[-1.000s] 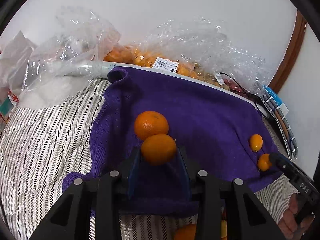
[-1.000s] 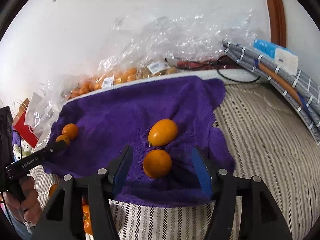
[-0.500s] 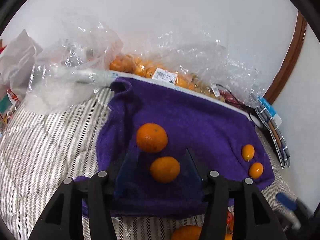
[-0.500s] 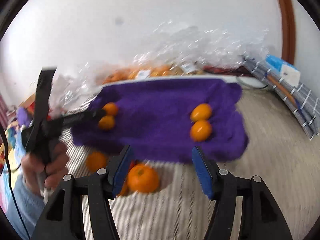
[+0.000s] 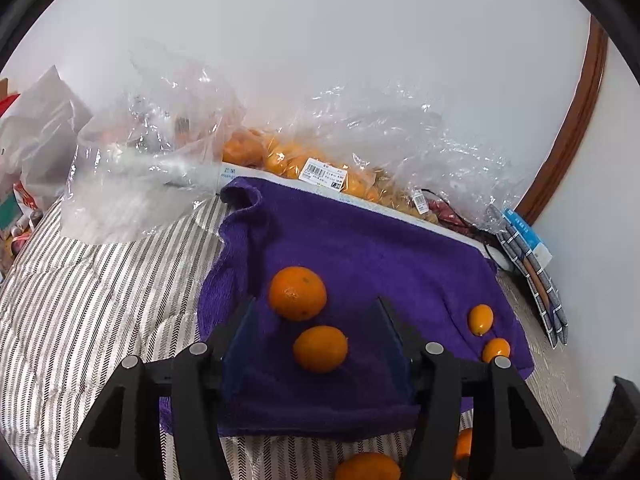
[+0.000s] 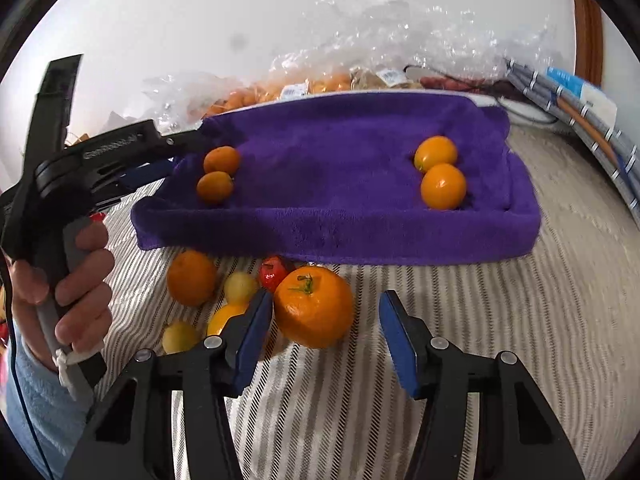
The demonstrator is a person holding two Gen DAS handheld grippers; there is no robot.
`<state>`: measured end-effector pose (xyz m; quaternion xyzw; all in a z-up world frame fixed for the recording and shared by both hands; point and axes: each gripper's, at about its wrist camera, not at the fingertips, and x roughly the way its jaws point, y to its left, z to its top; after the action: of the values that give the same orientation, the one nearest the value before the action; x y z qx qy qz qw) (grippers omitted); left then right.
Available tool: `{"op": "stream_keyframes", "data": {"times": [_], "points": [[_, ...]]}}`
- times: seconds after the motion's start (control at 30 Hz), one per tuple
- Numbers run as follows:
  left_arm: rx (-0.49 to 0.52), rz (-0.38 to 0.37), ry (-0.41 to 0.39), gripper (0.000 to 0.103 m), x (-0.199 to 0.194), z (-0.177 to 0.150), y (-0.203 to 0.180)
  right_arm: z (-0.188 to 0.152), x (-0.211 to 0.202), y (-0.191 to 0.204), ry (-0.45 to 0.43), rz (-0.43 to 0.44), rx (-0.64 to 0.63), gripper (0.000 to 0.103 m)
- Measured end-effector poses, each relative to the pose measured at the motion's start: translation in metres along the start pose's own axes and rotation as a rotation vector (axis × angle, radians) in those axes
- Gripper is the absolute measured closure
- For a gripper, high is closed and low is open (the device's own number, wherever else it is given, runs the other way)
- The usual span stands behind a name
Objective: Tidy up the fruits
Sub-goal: 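Grasp the large stemmed tangerine with the right tool while the left tool grasps an orange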
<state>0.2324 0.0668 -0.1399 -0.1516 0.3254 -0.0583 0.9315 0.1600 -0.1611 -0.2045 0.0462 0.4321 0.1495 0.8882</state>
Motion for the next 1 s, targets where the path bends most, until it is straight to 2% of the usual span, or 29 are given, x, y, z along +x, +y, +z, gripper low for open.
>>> {"op": "stream_keyframes", "data": {"times": [0.1,0.33,0.5,0.57,0.7,0.77,0.87,1.0], "points": [[-0.005,-0.007,-0.006,0.045,-0.001,0.001,0.001,-0.002,0.009,-0.001,0.029,0.021,0.018,0.060],[0.002,-0.019,-0.011,0.045,-0.006,0.000,0.000,-0.007,-0.010,-0.017,-0.022,0.009,0.067,0.061],[0.076,-0.066,0.006,0.045,-0.021,-0.009,-0.015,-0.014,-0.034,-0.040,-0.071,-0.080,0.075,0.061],[0.112,-0.046,0.035,0.045,-0.026,-0.018,-0.020,-0.018,-0.040,-0.049,-0.075,-0.092,0.083,0.061],[0.172,-0.081,0.097,0.045,-0.037,-0.045,-0.025,-0.028,-0.048,-0.061,-0.104,-0.128,0.072,0.061],[0.209,-0.115,0.141,0.045,-0.037,-0.056,-0.029,-0.032,-0.045,-0.065,-0.090,-0.106,0.081,0.061],[0.231,-0.097,0.170,0.045,-0.031,-0.065,-0.032,-0.034,-0.050,-0.059,-0.116,-0.081,0.053,0.061],[0.205,-0.077,0.202,0.045,-0.019,-0.072,-0.028,-0.036,-0.050,-0.051,-0.116,-0.054,0.006,0.061]]}}
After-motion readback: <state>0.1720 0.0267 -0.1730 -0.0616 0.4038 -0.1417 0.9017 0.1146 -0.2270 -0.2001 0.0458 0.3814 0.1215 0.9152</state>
